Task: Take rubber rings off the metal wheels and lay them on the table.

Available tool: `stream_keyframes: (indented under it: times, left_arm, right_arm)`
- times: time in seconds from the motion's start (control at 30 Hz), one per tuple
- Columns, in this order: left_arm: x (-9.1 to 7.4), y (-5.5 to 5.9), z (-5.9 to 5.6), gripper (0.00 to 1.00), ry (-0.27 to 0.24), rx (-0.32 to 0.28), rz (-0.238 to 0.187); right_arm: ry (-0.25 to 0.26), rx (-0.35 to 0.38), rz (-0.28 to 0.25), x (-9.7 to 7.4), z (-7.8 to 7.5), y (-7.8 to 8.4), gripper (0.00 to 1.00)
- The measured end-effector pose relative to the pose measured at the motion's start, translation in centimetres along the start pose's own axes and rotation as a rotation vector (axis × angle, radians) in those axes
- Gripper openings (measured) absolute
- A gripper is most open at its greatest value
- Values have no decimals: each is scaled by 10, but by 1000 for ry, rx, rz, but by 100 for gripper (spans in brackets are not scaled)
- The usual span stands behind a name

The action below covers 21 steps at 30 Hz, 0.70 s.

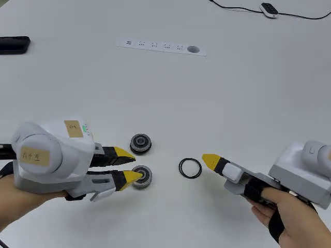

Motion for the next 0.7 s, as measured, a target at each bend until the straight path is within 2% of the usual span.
stream_keyframes:
  times: [0.1,0.17,0.33,0.43,0.7]
  left_arm:
    - [3,1,1,18,7,1,9]
    - [5,1,0,18,11,1,13]
    - [10,3,-2,18,27,3,27]
    - [14,5,-2,18,32,-1,34]
    - [18,9,-1,17,42,-15,46]
  right_arm:
    - [-66,-39,45,6,10,7,18]
    - [-89,-71,65,10,16,11,18]
    - [-151,-87,101,17,27,19,18]
    - [-227,-135,127,20,37,23,22]
    - [-289,-188,188,23,46,34,30]
Point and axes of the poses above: the centre of the closed fingertips' face, and the gripper's own axes: x roughly forward along the fingers, z roughly to its left, y roughly out of its underside, the point moved 7 cm from there along -x, roughly backward along the fingers, and after that the axes turned 6 degrees about z, right-handed, at the moved point
